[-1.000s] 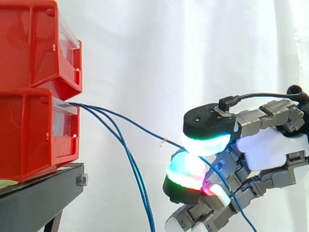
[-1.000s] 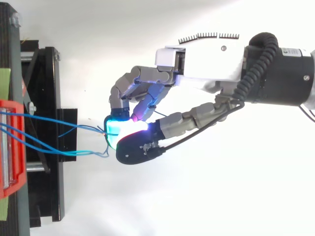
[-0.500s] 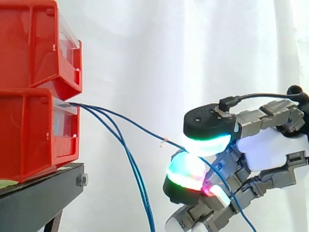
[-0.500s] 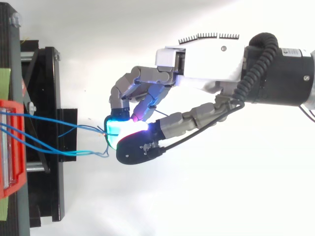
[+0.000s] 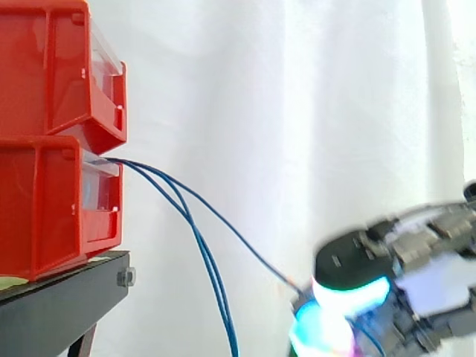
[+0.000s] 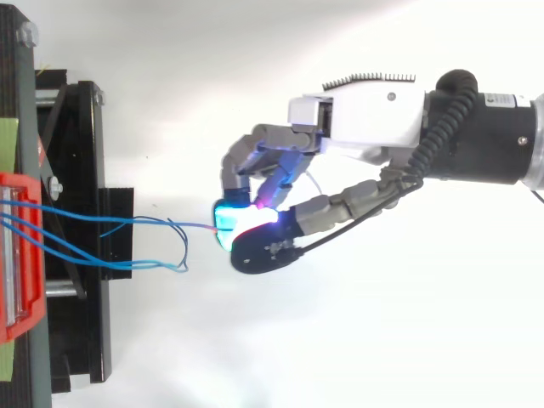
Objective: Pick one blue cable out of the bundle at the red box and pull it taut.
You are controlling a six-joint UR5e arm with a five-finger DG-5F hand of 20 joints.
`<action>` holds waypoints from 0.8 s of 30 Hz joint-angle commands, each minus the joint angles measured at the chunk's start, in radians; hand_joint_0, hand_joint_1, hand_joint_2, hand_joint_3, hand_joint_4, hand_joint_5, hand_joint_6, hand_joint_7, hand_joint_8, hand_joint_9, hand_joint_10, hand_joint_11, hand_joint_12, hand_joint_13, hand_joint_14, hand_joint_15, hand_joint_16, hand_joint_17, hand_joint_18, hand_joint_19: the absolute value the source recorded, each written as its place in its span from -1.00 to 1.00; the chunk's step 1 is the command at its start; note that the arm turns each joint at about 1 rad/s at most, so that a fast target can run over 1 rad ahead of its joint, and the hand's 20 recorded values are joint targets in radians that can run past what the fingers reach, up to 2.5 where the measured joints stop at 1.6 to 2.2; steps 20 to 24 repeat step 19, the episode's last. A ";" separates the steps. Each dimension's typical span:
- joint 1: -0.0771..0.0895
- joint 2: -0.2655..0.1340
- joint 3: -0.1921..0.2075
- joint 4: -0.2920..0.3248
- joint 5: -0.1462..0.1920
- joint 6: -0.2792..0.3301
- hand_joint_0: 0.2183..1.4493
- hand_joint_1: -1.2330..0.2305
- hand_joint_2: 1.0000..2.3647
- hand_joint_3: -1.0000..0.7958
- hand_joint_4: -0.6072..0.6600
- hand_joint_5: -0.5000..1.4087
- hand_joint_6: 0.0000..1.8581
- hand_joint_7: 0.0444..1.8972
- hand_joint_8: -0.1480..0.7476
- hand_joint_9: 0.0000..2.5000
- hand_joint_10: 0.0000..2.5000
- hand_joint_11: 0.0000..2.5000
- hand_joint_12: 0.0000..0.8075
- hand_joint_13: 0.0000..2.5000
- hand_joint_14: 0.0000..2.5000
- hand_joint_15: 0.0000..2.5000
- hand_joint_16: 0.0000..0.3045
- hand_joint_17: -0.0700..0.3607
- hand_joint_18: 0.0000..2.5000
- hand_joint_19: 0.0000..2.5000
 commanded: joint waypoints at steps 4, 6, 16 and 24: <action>0.000 0.000 -0.320 0.023 0.000 0.000 -0.35 -0.35 -0.96 0.16 0.24 -0.63 -0.08 0.07 0.14 -0.27 -0.99 -0.27 -0.08 -0.68 -1.00 -0.88 -0.65 -0.12 -0.66 -0.87; 0.000 -0.001 -0.366 0.035 0.000 0.000 -0.35 -0.35 -0.96 0.16 0.24 -0.63 -0.08 0.07 0.14 -0.27 -0.99 -0.27 -0.08 -0.68 -1.00 -0.88 -0.65 -0.12 -0.66 -0.87; 0.000 0.000 -0.430 0.256 0.000 0.000 -0.35 -0.35 -0.96 0.15 0.24 -0.63 -0.08 0.07 0.13 -0.28 -0.99 -0.27 -0.08 -0.68 -0.99 -0.88 -0.65 -0.12 -0.66 -0.86; 0.000 0.000 -0.421 0.308 0.000 0.000 -0.35 -0.35 -0.96 0.15 0.24 -0.63 -0.08 0.07 0.13 -0.28 -0.99 -0.28 -0.08 -0.68 -1.00 -0.88 -0.65 -0.12 -0.66 -0.87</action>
